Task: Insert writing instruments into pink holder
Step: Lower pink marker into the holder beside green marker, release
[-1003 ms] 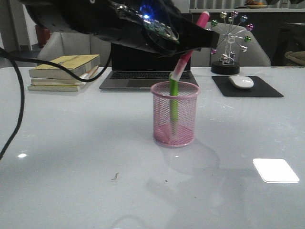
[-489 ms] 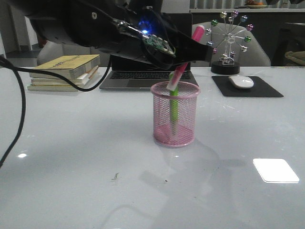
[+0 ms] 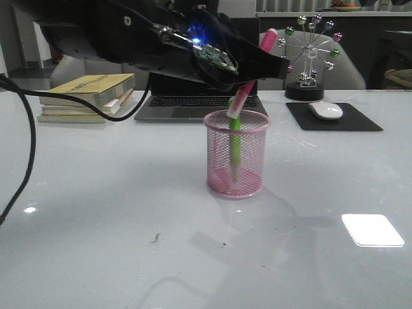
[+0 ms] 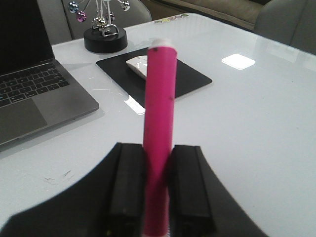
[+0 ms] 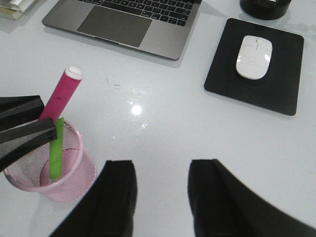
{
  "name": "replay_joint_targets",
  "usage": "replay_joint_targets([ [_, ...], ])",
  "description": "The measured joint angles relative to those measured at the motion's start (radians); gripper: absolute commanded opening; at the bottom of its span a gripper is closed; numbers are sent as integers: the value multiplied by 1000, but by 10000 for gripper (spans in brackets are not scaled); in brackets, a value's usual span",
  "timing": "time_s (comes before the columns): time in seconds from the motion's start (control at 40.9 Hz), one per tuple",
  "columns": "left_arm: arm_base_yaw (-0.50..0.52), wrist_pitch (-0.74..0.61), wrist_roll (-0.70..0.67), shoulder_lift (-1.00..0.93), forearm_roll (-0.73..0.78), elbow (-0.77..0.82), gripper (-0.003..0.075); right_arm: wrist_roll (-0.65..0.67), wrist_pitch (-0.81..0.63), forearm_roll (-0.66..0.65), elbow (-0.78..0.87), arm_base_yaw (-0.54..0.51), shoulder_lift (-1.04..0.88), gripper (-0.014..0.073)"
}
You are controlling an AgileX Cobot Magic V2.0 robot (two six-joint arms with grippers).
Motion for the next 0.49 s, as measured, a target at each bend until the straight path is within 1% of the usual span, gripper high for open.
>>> replay_joint_targets([
  [0.098, 0, 0, 0, 0, 2, 0, 195, 0, 0, 0, 0, 0, 0, 381],
  [0.245, 0, 0, 0, 0, 2, 0, 251, 0, 2, 0, 0, 0, 0, 381],
  [0.343, 0, -1, 0, 0, 2, 0, 271, 0, 2, 0, 0, 0, 0, 381],
  [0.489, 0, -2, 0, 0, 2, 0, 272, 0, 4, 0, 0, 0, 0, 381],
])
